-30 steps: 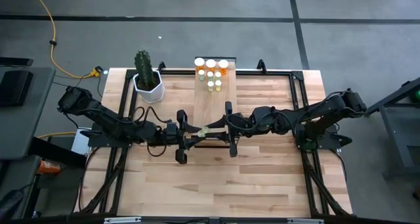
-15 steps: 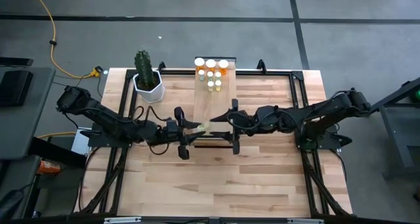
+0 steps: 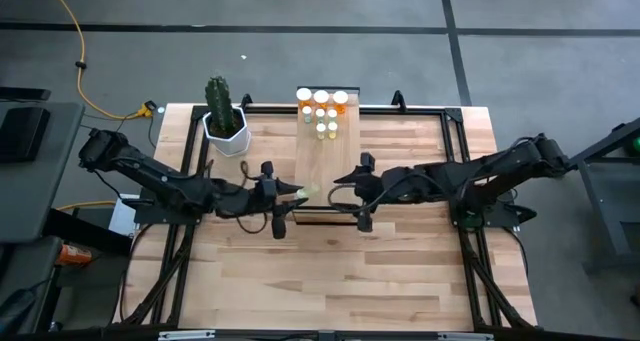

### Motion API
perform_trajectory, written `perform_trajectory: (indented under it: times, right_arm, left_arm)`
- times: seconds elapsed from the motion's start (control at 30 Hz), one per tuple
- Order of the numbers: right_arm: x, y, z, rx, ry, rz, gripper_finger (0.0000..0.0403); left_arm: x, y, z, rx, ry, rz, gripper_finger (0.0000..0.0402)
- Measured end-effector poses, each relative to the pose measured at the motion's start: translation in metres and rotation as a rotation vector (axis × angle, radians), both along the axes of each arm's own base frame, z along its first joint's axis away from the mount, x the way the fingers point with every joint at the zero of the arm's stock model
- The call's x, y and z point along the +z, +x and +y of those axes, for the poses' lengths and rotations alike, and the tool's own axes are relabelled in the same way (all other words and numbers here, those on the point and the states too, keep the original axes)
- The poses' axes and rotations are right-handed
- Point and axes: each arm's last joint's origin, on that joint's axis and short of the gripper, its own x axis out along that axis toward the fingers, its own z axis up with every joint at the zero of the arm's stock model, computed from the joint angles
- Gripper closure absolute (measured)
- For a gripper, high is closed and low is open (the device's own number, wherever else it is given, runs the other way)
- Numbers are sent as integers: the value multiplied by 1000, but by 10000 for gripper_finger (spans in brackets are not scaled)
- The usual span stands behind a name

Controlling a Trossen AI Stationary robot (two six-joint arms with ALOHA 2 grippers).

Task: Pick and place medicine bottles onto shelf by color
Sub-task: Put the yellow pill bottle on the shelf aligned with the other yellow pill bottles

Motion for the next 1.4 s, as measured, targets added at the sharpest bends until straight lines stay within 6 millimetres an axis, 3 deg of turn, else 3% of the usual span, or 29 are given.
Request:
perform_trajectory:
  times: [0.17, 0.3, 0.63, 0.93, 1.4]
  right_arm:
    - [-14, 8, 2, 1, -33, 61, 153]
    - [-22, 15, 3, 18, -67, 85, 153]
    - [-21, 17, 4, 37, -111, 63, 153]
    - [-22, 17, 8, 156, 27, 75, 153]
    - [-23, 17, 9, 190, -28, 84, 153]
  left_arm:
    - [-2, 4, 4, 9, -71, 130, 289]
    - [0, 6, 6, 11, -84, 115, 289]
    - [-3, 6, 2, -124, -116, 153, 289]
    - [-3, 6, 2, -124, -95, 161, 289]
    - [-5, 5, 0, -179, -109, 183, 289]
